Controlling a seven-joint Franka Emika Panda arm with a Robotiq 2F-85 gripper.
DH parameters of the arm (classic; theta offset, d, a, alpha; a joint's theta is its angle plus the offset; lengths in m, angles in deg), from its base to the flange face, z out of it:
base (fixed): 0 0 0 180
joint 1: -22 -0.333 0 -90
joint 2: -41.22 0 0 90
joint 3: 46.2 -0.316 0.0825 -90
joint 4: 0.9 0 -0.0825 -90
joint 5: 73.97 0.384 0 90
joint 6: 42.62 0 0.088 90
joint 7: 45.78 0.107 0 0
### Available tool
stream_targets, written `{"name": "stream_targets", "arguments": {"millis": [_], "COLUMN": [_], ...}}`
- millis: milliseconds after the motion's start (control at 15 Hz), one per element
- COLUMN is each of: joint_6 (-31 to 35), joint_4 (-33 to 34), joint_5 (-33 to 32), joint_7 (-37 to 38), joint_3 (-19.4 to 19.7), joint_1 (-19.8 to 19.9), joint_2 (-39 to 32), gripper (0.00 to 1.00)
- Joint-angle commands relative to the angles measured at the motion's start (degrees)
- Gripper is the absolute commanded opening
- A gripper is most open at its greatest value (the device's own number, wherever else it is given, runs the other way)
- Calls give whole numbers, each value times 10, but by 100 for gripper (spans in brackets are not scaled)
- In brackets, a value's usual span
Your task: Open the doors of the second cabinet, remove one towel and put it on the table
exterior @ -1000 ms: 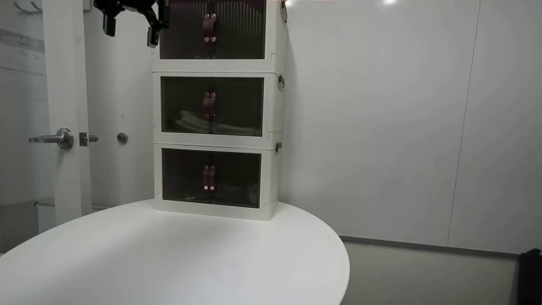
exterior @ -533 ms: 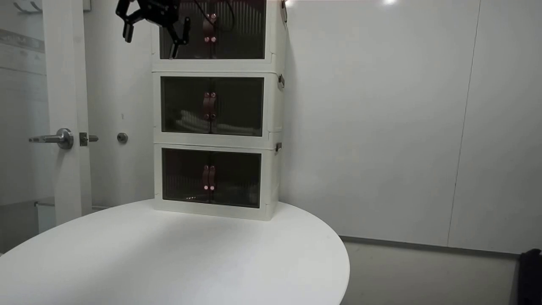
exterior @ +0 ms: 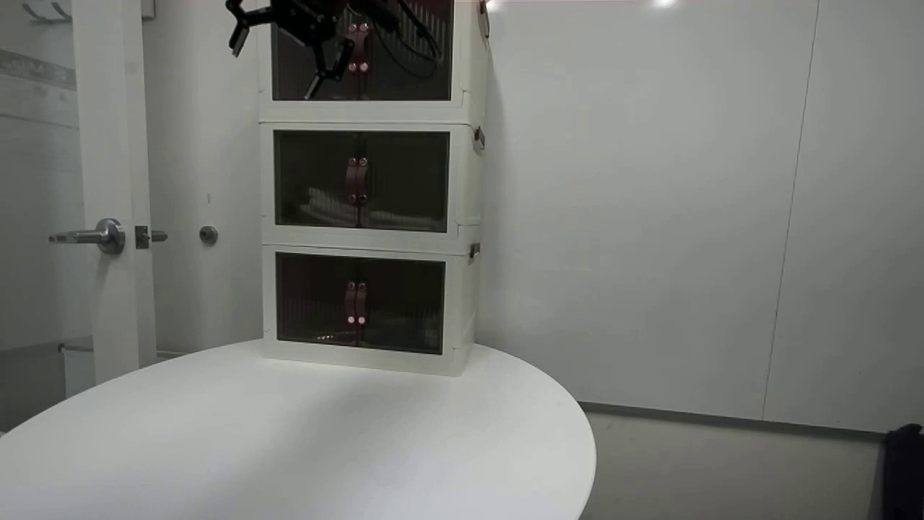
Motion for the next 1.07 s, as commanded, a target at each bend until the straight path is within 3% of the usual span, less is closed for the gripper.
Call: {"name": "stream_targets", "arguments": {"millis": [0, 533, 1000], "joint_6": [-16, -19, -26], "joint_4": [3, -6, 49], "joint_5": [5, 5, 39], "joint_7": [-16, -22, -94], "joint_3": [-13, -13, -11], "joint_1": [20, 25, 30], "joint_2": [-4, 4, -43], "gripper": [100, 100, 100]}}
